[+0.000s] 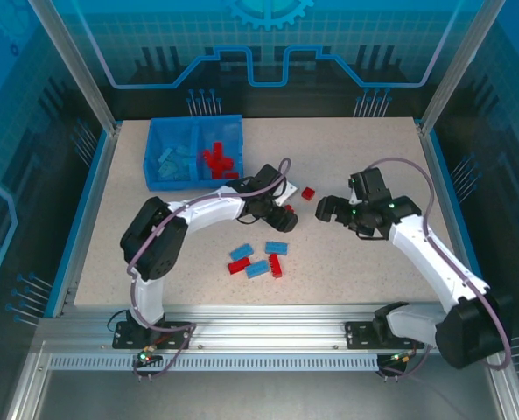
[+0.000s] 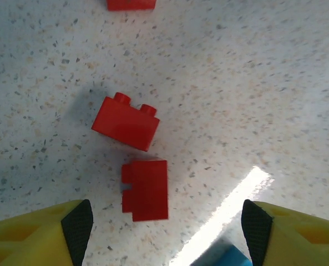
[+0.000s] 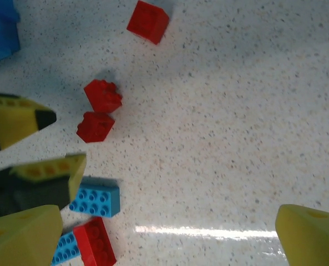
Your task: Sort the legos into containers by color
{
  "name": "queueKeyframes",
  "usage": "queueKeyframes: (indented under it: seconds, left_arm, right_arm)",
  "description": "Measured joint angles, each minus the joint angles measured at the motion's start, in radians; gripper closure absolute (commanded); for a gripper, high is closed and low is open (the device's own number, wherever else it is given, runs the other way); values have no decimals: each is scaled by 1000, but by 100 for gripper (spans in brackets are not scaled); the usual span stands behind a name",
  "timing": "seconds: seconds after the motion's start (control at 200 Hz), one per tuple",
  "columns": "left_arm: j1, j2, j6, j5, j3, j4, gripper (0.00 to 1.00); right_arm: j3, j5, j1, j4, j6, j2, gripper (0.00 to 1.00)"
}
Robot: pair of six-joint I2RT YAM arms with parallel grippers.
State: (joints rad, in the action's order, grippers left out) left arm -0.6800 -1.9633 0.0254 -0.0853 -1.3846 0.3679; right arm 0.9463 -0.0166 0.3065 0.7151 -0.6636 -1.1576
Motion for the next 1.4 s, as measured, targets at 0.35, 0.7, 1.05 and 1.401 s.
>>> queueKeyframes:
  seconds: [0.35,0.7,1.05,1.401]
  left_arm:
    - [2,-112,9,73,-27,-16,67]
    - [0,32,3,74,100,-70,76]
    - [242,233,-108,311,-62,-24,76]
    - [455,-192,-259,418,-556,162,67]
  right_arm:
    - [-47,-18,-13,21,-29,131,0]
    - [-49,-27,-15,28,-37,116,0]
    - [-49,-45,-15,28,-44,121,0]
    - [-49,-46,-15,53,-45,174,0]
